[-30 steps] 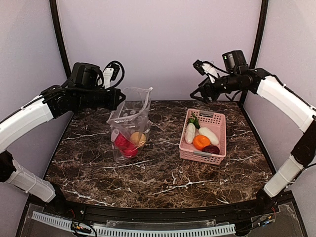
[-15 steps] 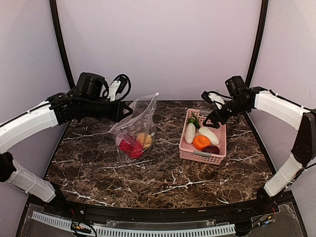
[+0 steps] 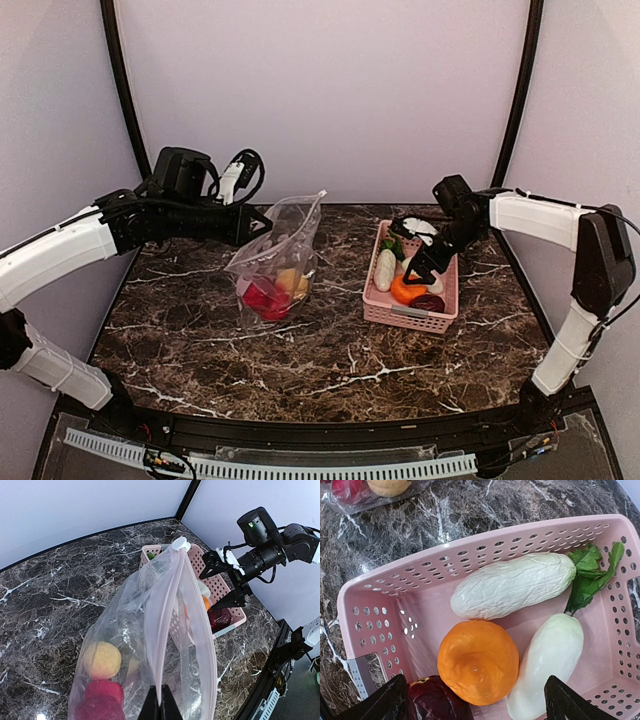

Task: Place the food in the zip-top bag and seal the zipper
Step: Pick up the fake vegetable from the bin.

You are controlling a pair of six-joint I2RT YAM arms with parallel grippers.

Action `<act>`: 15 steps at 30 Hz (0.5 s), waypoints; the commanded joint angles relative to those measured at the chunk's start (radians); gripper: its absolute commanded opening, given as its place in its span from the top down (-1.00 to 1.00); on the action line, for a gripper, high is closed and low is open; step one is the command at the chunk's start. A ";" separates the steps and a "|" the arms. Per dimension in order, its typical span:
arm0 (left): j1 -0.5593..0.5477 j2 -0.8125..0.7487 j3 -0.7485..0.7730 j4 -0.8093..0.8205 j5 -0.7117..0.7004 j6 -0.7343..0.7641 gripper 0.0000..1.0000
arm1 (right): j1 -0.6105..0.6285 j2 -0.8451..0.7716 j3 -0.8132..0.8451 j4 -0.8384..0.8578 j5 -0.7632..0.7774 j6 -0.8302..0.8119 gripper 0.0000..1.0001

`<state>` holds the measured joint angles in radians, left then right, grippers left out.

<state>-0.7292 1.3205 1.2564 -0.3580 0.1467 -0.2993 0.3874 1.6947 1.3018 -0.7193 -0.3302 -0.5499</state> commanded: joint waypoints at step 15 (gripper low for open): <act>0.000 -0.028 -0.022 0.003 0.003 -0.006 0.99 | 0.083 0.111 -0.018 0.012 0.175 -0.038 -0.87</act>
<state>-0.7292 1.3144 1.2480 -0.3561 0.1493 -0.3012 0.4641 1.7809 1.2892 -0.7181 -0.1894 -0.5842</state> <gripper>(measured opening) 0.009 0.939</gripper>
